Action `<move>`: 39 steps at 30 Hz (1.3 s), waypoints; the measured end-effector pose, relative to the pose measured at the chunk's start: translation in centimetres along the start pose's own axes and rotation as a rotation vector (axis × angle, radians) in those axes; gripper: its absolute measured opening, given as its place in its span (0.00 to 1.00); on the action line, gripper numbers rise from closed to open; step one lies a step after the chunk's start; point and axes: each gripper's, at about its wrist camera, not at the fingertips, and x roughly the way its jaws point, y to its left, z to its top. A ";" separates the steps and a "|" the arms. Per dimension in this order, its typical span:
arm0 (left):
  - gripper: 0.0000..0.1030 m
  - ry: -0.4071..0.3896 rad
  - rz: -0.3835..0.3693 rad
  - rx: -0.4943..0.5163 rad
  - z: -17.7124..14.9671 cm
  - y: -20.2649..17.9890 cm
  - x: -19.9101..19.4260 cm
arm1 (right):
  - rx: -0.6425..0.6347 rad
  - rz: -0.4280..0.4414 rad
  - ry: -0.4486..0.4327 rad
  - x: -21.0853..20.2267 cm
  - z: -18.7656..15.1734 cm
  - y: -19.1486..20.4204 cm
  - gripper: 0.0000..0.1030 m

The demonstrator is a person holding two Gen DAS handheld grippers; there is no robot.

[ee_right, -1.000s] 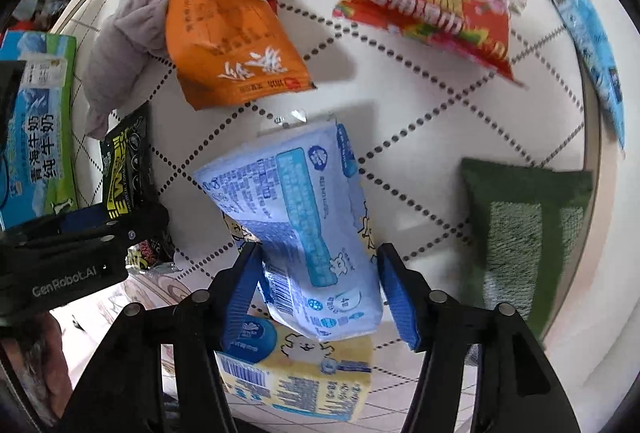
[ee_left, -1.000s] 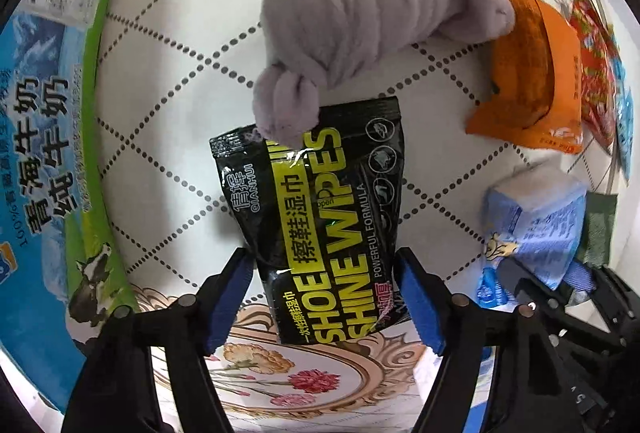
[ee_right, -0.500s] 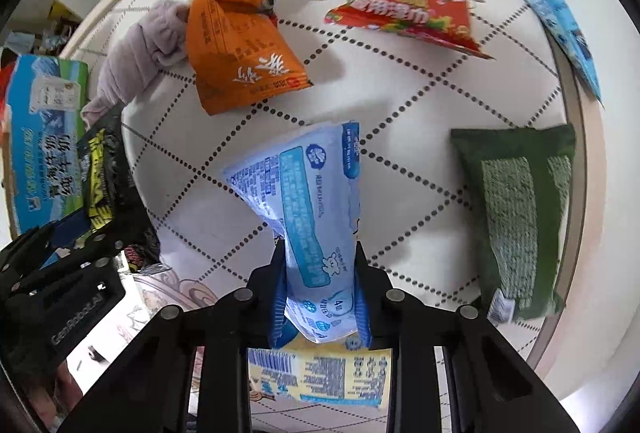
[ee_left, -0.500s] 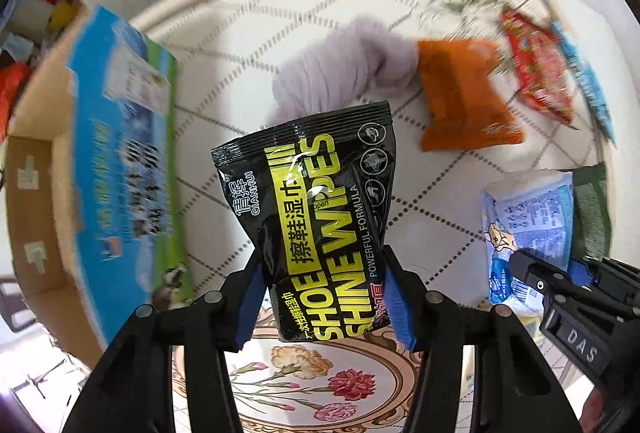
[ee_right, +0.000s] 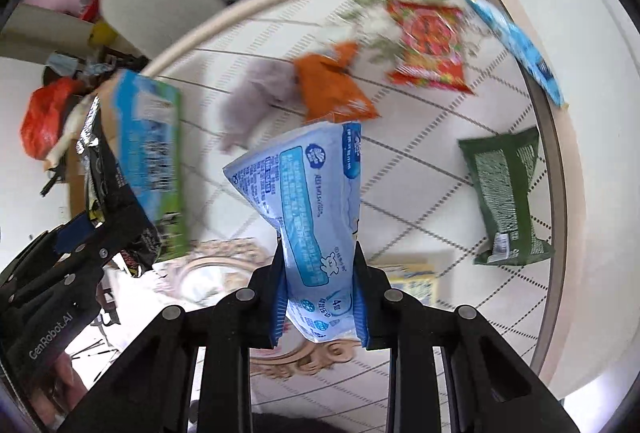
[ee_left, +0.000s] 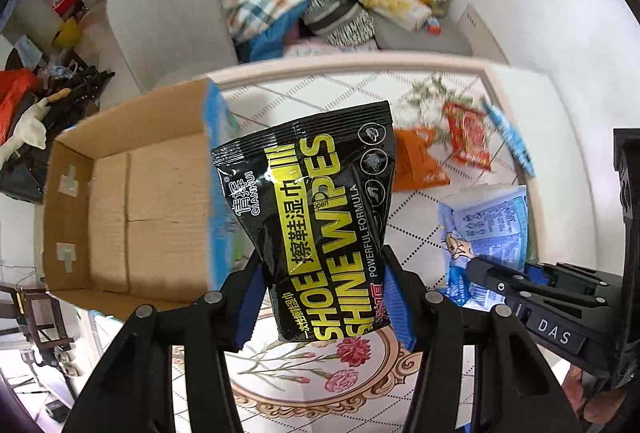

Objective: Organize soft objects
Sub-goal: 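Carry both packs into the box and open both tools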

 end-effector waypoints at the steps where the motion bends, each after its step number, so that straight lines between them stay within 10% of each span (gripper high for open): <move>1: 0.49 -0.007 -0.003 -0.008 -0.1 0.7 -0.8 | -0.014 0.012 -0.015 -0.2 -0.2 1.9 0.28; 18: 0.49 -0.048 -0.005 -0.145 1.5 21.6 -4.9 | -0.130 0.082 -0.074 -0.7 1.4 23.8 0.27; 28: 0.49 0.095 -0.026 -0.133 5.1 31.0 3.4 | -0.086 0.032 -0.015 9.1 5.3 33.0 0.27; 39: 0.49 0.314 -0.139 -0.026 9.8 31.6 14.4 | -0.025 -0.044 0.059 19.6 10.4 33.5 0.28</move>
